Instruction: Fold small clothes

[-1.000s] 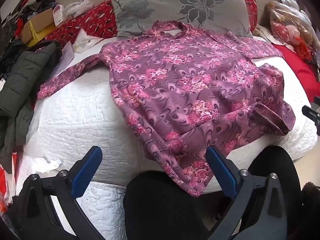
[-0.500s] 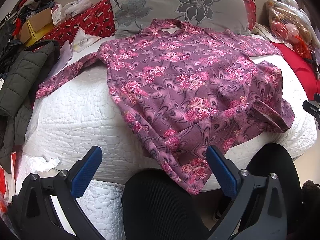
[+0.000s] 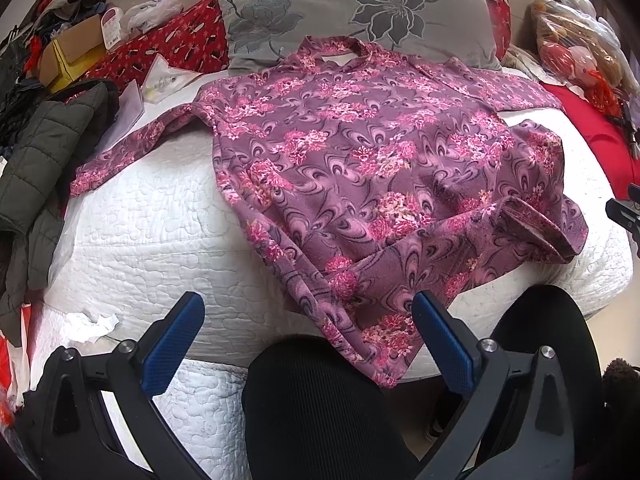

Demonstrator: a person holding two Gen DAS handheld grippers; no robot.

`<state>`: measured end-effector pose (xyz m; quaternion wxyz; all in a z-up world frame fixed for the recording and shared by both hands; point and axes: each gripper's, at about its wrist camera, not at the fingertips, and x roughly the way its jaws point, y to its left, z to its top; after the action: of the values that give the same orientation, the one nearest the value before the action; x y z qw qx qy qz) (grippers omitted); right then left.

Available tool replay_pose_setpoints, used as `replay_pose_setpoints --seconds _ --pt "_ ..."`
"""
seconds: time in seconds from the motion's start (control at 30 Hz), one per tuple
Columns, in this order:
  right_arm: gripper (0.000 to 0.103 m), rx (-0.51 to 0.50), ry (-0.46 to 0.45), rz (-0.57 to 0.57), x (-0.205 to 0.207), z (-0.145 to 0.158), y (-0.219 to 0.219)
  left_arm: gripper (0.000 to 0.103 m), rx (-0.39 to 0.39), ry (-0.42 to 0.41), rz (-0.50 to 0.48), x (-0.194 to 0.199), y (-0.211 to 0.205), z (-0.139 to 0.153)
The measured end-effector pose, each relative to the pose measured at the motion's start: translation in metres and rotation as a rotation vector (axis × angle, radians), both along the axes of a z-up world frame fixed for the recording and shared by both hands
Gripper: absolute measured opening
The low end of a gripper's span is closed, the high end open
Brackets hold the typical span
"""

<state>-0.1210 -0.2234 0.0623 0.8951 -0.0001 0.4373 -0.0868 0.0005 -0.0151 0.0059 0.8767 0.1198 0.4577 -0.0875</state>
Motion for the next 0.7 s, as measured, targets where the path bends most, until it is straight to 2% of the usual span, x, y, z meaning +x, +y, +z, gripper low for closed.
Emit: replay_pose_setpoints --seconds 0.07,0.1,0.2,0.4,0.7 --pt "0.095 -0.013 0.015 0.0 0.0 -0.001 0.001 0.103 -0.001 0.006 -0.001 0.0 0.0 0.0" --pt "0.095 -0.015 0.02 0.001 0.0 -0.001 0.001 0.103 0.028 -0.033 -0.002 -0.001 0.0 -0.002" --pt "0.095 -0.02 0.044 0.0 0.001 -0.003 0.002 0.103 0.049 -0.055 -0.001 -0.001 -0.001 -0.003" --pt "0.095 0.001 0.067 -0.002 0.005 -0.006 0.0 0.103 0.112 -0.046 0.002 0.003 -0.002 -0.008" --pt "0.095 0.006 0.069 -0.011 0.011 -0.011 -0.003 0.103 0.08 -0.026 0.009 0.01 -0.002 -0.013"
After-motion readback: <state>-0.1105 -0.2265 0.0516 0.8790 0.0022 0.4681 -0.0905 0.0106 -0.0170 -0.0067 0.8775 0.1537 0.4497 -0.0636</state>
